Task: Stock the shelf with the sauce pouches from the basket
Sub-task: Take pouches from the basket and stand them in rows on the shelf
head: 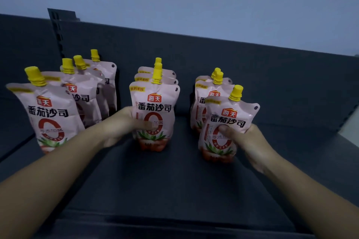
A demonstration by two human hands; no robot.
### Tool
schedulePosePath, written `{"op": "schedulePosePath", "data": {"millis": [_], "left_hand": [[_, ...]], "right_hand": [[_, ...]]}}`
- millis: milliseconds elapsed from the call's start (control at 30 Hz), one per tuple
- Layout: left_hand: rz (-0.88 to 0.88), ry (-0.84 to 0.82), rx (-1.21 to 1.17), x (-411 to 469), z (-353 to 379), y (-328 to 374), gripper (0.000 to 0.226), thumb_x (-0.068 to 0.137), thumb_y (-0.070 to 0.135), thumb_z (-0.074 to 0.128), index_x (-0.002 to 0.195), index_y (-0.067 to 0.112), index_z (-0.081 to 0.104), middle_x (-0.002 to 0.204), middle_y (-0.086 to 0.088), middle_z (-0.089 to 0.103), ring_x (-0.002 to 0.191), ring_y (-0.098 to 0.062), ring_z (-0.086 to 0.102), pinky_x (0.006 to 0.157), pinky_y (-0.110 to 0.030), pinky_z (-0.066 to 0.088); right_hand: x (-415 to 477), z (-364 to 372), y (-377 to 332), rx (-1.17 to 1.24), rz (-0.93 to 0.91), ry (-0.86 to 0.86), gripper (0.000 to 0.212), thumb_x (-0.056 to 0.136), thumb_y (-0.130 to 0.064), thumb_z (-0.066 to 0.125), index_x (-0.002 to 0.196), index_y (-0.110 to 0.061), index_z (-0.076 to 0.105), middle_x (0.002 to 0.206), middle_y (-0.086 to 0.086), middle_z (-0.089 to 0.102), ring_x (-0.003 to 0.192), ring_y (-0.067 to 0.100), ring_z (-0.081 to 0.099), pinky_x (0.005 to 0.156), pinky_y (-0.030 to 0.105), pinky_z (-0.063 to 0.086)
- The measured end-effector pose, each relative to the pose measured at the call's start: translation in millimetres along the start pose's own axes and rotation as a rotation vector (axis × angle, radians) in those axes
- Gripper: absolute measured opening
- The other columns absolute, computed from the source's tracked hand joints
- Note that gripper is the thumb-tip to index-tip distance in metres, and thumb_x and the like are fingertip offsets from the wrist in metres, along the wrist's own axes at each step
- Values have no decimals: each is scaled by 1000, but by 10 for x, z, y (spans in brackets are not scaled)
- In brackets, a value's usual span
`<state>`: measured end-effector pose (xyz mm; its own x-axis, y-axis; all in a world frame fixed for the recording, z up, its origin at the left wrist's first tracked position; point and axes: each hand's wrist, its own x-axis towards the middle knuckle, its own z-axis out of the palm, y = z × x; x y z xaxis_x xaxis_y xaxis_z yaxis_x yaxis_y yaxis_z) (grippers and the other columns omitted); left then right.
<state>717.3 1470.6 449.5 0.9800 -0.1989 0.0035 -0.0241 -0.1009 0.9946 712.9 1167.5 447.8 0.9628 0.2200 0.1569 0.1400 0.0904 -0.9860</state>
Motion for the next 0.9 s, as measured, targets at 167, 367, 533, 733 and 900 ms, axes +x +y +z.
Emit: {"op": "schedulePosePath", "data": {"millis": [167,367,533,733,900], "left_hand": [[-54,42,201,-87,-83,-7,34,70,-11,72,93,14,70,91,1,77,85,-13,72,75,-27,58],[74,231,227,-36,26,-53,45,65,-10,76,100,15,65,94,3,75,88,-10,70,79,-27,58],[118,234,238,-62,-4,-82,56,68,-11,74,116,11,57,108,1,69,102,-14,66,82,-28,57],[24,614,501,-210,117,-56,44,66,30,83,88,22,45,85,4,59,78,-13,56,62,-31,45],[490,619,548,-335,665,99,33,80,22,70,64,22,42,56,5,48,52,-9,45,52,-31,41]], "right_hand": [[-32,-185,-5,-128,71,-167,38,61,-17,76,99,-19,69,99,-2,75,90,13,72,65,17,56],[52,-235,-54,-333,86,-230,42,55,-23,77,96,-24,67,93,-14,75,87,2,70,63,10,52],[102,-219,-19,-372,47,-175,48,51,-26,78,97,-26,64,87,-17,74,84,-3,69,61,9,52],[36,-289,56,-375,73,-217,55,48,-24,82,100,-24,64,96,-16,74,91,1,69,68,11,53],[82,-281,66,-372,72,-209,46,54,-14,83,96,-21,67,94,-8,76,90,6,70,67,14,54]]}}
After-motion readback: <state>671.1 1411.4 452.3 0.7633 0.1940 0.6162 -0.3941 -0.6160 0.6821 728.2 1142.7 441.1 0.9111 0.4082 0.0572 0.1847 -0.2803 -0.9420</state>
